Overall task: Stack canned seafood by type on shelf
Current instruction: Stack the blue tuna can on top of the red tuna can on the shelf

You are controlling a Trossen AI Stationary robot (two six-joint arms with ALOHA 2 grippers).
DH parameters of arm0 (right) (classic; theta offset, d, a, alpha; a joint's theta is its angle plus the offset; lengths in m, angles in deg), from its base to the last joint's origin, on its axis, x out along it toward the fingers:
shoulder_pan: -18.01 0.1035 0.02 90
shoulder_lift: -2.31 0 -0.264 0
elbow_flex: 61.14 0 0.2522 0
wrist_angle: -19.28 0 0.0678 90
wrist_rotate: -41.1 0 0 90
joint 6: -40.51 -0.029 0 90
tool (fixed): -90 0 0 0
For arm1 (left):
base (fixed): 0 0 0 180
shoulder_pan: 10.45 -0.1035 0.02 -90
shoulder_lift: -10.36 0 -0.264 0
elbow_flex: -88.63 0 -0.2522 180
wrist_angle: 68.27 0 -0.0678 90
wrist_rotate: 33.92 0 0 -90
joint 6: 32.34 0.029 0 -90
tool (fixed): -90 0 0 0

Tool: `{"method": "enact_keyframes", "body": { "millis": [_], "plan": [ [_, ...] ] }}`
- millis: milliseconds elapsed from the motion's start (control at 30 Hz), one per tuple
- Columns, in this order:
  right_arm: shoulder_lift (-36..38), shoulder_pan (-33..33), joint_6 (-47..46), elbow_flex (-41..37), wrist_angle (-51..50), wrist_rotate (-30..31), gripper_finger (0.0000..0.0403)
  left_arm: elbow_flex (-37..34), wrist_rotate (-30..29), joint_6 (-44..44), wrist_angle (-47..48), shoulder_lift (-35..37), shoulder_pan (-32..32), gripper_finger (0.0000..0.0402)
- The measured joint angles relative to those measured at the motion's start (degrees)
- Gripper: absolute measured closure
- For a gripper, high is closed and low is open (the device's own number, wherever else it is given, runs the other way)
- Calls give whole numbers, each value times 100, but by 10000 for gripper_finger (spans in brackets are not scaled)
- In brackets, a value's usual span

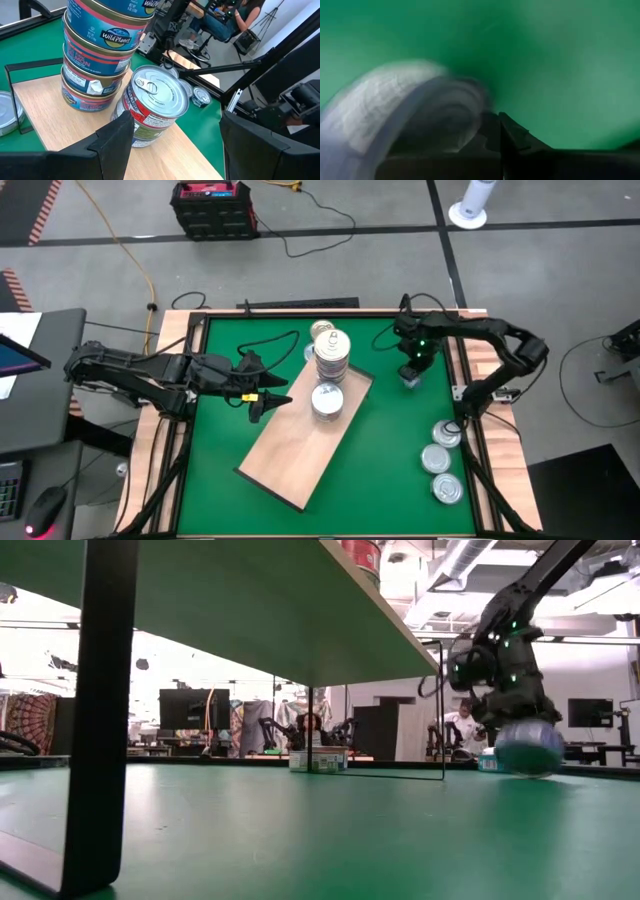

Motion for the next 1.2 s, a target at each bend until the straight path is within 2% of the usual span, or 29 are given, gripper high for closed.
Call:
{"method": "enact_keyframes", "body": {
  "millis": [400, 567, 767, 867, 1000, 1200],
  "plan": [
    [-65, -501, 0, 71, -205, 31, 377, 0, -94, -53, 0, 0, -2, 120],
    [460, -601, 127, 518, -399, 416, 356, 0, -105, -59, 0, 0, -2, 120],
    [1135, -402, 493, 1057, -805, 353, 326, 0, -203, -13, -9, 0, -2, 120],
    [1334, -88, 521, 1141, -1189, 309, 293, 0, -203, -7, -11, 0, -2, 120],
    [1476, 403, 167, 1143, -1431, 200, 224, 0, -203, -4, -9, 0, -2, 120],
    [1431, 992, -490, 1143, -1185, 235, 121, 0, -202, -2, -10, 0, -2, 120]
  ]
}}
